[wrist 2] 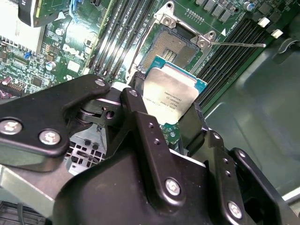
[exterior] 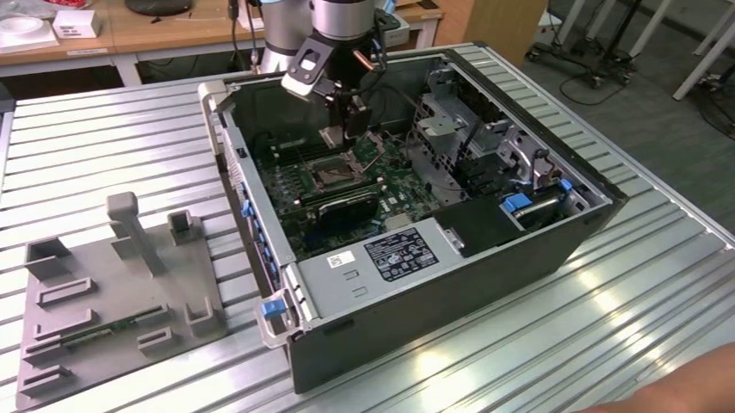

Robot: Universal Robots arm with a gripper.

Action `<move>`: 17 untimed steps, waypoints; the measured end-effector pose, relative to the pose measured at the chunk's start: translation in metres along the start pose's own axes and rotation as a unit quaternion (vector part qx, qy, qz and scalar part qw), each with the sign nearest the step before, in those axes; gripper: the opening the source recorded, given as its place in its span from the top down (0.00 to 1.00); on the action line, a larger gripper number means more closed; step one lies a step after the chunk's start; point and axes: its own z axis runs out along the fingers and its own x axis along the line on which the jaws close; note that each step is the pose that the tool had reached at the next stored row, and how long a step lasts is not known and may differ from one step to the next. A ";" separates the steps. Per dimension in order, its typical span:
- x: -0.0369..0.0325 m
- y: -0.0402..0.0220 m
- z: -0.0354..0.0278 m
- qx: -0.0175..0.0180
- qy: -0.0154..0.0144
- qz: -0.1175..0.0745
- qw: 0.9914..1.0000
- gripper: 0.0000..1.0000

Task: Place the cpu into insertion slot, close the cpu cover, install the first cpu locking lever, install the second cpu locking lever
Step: 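Place the cpu into insertion slot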

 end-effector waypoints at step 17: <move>-0.0002 -0.0052 0.0077 0.000 0.000 0.000 1.000 0.46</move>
